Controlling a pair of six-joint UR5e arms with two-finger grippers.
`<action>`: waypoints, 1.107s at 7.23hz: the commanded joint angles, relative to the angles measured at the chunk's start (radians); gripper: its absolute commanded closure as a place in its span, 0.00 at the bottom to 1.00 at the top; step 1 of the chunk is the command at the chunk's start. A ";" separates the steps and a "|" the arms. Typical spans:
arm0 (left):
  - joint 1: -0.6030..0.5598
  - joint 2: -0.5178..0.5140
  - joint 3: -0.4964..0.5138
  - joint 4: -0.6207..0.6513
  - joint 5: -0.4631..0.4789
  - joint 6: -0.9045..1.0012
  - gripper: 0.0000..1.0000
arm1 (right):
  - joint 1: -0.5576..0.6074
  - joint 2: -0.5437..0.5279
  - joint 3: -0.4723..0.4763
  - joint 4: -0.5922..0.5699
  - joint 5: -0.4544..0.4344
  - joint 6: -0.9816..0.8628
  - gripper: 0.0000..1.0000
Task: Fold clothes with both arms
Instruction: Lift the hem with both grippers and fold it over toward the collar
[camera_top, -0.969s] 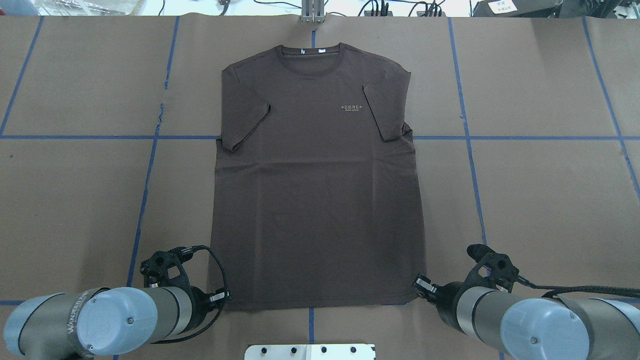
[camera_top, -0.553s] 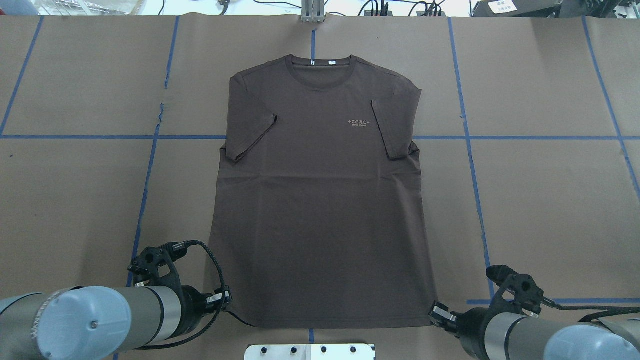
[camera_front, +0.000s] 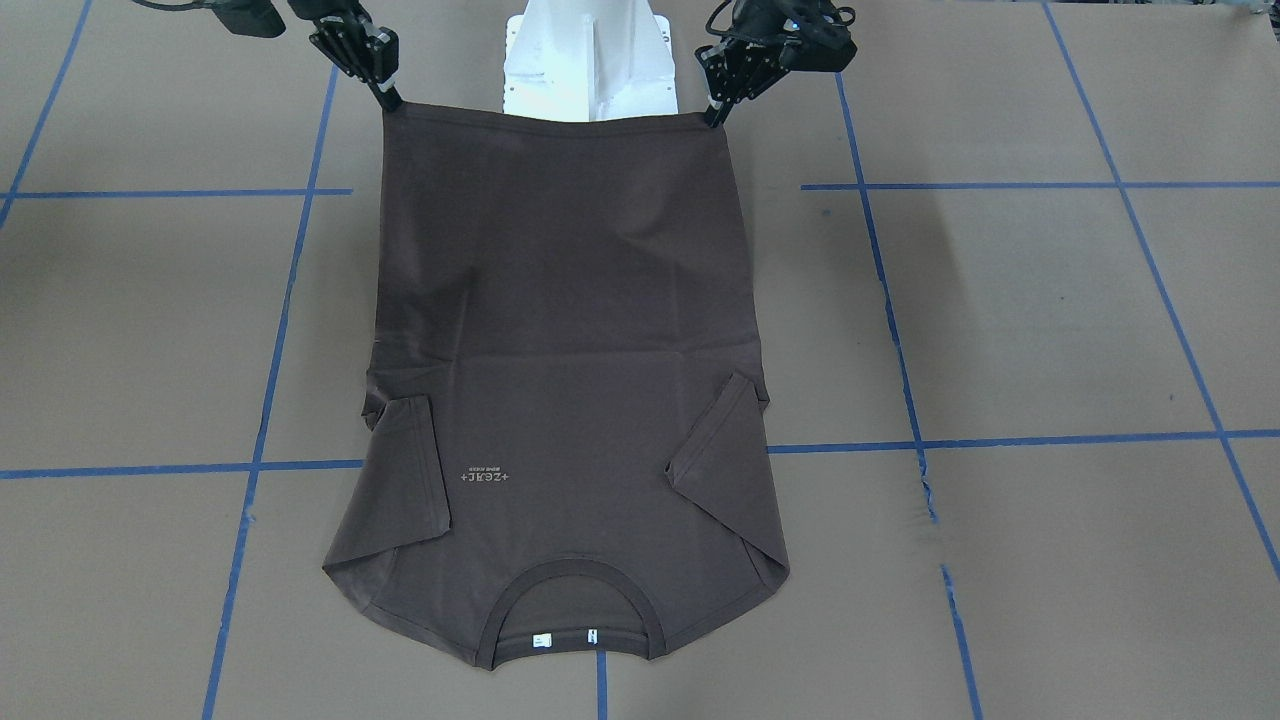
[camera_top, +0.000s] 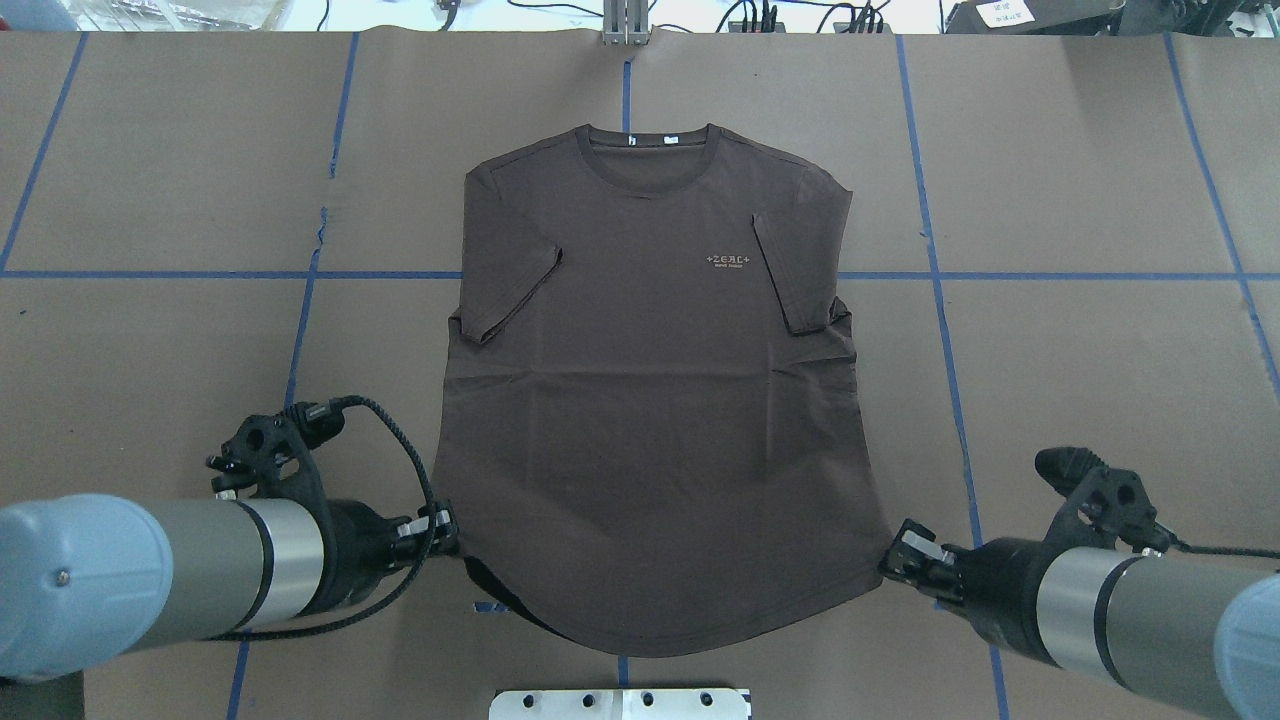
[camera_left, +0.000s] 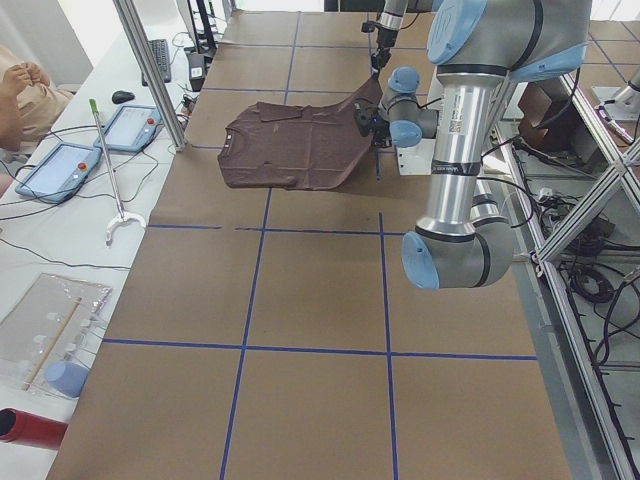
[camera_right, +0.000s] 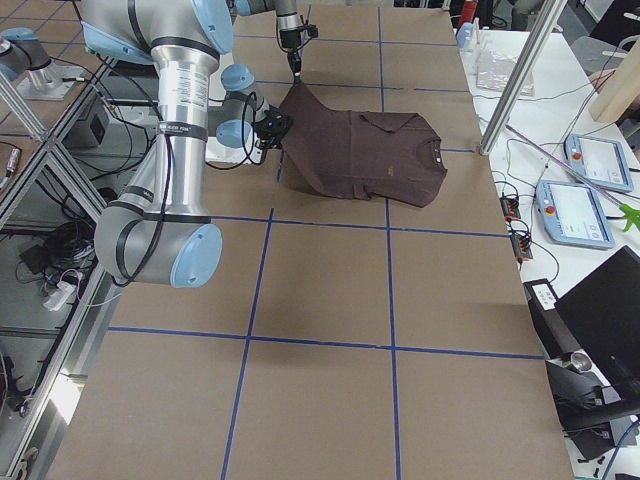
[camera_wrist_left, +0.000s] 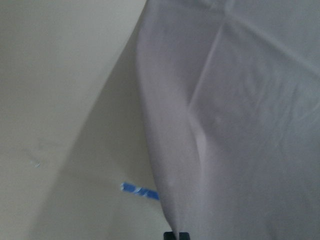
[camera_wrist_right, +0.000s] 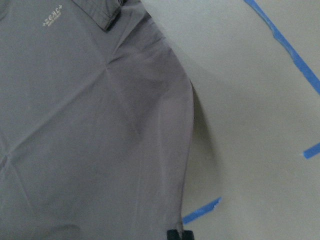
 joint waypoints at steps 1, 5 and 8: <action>-0.154 -0.145 0.175 0.003 -0.004 0.090 1.00 | 0.282 0.200 -0.170 -0.034 0.229 -0.129 1.00; -0.389 -0.351 0.625 -0.172 -0.001 0.256 1.00 | 0.505 0.591 -0.638 -0.169 0.267 -0.427 1.00; -0.466 -0.458 0.921 -0.329 0.008 0.334 1.00 | 0.608 0.760 -0.950 -0.156 0.276 -0.568 1.00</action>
